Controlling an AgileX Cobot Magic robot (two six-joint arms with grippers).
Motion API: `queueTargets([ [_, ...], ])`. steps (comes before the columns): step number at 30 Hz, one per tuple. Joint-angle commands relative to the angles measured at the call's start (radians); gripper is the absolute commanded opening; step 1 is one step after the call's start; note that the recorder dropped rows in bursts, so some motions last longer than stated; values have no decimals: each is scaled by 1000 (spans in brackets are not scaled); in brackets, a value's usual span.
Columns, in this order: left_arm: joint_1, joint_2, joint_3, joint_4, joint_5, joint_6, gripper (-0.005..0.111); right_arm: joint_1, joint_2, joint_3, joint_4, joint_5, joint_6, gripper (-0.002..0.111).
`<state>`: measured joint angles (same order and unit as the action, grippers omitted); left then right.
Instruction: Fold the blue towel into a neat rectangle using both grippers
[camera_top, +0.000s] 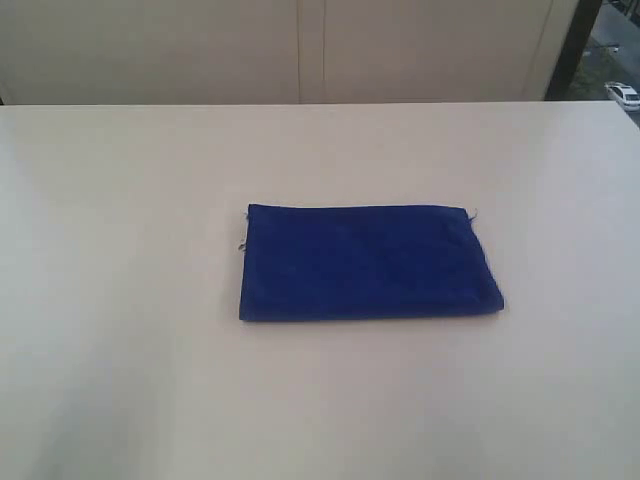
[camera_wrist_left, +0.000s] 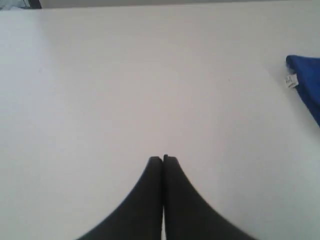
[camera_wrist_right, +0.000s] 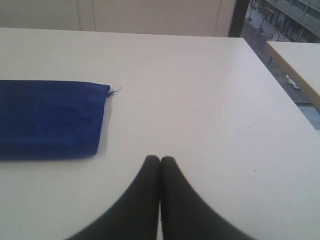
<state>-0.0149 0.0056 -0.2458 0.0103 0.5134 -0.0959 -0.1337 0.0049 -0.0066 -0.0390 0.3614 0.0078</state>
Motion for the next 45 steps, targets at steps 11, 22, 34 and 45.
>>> queueTargets([
  [11,3,-6,177,-3,-213,-1,0,-7,-5,7,-6,-16,-8,0],
  [22,3,-6,246,-1,-262,3,0,-7,-5,7,-6,-16,-8,0],
  [34,3,-6,246,-1,-259,3,0,-7,-5,7,-6,-16,-8,0],
  [45,3,-6,246,-1,-261,3,0,-7,-5,7,-6,-16,-8,0],
])
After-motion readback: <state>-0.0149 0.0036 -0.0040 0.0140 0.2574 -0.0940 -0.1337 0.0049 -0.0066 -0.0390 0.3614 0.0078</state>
